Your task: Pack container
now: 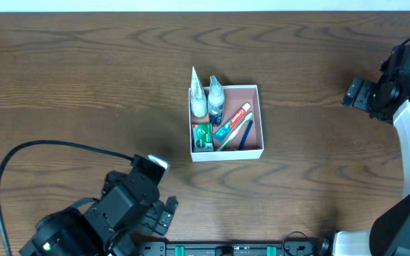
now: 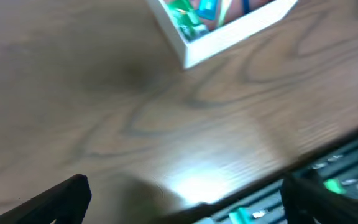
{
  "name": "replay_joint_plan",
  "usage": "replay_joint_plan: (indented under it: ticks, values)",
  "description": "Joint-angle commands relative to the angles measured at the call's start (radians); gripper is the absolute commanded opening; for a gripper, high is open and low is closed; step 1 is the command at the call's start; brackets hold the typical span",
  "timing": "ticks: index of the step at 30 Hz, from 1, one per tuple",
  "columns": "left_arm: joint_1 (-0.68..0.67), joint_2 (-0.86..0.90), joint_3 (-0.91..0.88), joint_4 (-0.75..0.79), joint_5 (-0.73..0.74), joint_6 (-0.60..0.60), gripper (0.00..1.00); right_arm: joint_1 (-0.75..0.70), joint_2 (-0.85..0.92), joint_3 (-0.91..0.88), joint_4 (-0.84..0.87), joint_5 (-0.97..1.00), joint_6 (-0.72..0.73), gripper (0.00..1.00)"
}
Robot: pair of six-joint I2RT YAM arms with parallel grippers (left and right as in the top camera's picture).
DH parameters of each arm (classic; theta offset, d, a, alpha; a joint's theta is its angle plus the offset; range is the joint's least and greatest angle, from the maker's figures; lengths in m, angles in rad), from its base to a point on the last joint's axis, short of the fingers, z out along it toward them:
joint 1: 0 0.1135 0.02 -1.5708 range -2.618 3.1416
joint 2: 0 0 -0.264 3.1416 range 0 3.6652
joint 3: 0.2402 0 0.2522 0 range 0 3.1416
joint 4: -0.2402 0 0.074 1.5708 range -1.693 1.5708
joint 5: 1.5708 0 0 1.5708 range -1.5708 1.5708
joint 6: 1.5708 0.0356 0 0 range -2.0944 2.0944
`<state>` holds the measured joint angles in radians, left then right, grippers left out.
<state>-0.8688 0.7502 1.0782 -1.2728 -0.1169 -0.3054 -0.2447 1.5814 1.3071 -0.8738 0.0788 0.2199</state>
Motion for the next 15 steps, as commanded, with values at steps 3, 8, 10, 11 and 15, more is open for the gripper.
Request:
replay_joint_plan:
  ticks: [3,8,10,11,15]
  values:
    - [-0.002,0.0,-0.107,0.173,0.075,-0.141,0.98,-0.005,0.008,0.002,-0.001,0.003,0.011,0.99]
    - [0.135,-0.009,-0.297,0.579,-0.007,-0.113,0.98,-0.005,0.008,0.002,-0.001,0.003,0.011,0.99]
    - [0.225,-0.017,-0.39,0.776,-0.006,-0.073,0.98,-0.005,0.008,0.002,-0.001,0.003,0.011,0.99]
    - [0.273,-0.025,-0.439,0.882,-0.006,-0.053,0.98,-0.005,0.008,0.002,-0.001,0.003,0.011,0.99]
    - [0.43,-0.088,-0.602,1.203,-0.004,-0.009,0.98,-0.005,0.008,0.002,-0.001,0.003,0.011,0.99]
